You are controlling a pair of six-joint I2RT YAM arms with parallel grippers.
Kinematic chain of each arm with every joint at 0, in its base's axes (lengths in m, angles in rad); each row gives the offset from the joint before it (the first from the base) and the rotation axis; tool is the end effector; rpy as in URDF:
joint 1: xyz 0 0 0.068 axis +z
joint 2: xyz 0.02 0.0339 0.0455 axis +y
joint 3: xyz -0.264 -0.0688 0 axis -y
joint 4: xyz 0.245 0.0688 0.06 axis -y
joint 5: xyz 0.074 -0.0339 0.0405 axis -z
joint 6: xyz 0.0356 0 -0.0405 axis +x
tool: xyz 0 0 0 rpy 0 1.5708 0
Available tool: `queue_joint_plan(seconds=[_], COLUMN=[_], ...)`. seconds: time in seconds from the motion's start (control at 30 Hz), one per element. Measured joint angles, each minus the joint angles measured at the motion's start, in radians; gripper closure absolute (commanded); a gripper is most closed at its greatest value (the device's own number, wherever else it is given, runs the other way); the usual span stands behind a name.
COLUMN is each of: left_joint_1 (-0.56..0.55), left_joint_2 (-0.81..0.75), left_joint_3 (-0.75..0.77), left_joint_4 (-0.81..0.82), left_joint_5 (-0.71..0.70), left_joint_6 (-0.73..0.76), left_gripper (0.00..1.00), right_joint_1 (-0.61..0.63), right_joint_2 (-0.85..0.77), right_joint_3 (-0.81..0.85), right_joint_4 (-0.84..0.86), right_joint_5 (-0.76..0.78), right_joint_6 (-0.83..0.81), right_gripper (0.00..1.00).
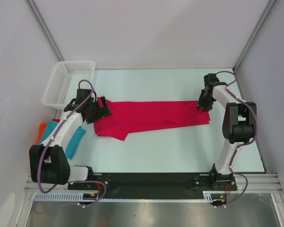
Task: Fold and stack the t-shirts
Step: Fold the other side of the tshirt into a rectangle
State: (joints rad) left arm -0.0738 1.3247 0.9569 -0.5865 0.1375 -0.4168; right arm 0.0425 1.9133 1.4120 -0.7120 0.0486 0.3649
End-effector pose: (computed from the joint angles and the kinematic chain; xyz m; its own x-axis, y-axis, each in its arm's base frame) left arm 0.2680 -0.0247 0.2483 -0.8056 -0.3425 -0.4834 -0.1904 0.9223 -0.3363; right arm 0.3904 0.0149 0.1944 -0.8834 0.3192 -0.3431 0.3102 0.9471 0.0824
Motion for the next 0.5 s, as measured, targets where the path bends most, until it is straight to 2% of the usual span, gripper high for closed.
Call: queue_joint_plan(seconds=[0.5], left_joint_1=[0.003], left_joint_2=[-0.011], left_joint_3=[0.001], left_joint_4=[-0.009], left_joint_5=[0.003], left_joint_6=[0.008], left_gripper=[0.07], right_joint_1=[-0.012], right_joint_2=[0.021], right_joint_3=[-0.006], right_joint_4=[0.002], right_joint_5=[0.019], right_joint_6=[0.0], right_gripper=[0.65])
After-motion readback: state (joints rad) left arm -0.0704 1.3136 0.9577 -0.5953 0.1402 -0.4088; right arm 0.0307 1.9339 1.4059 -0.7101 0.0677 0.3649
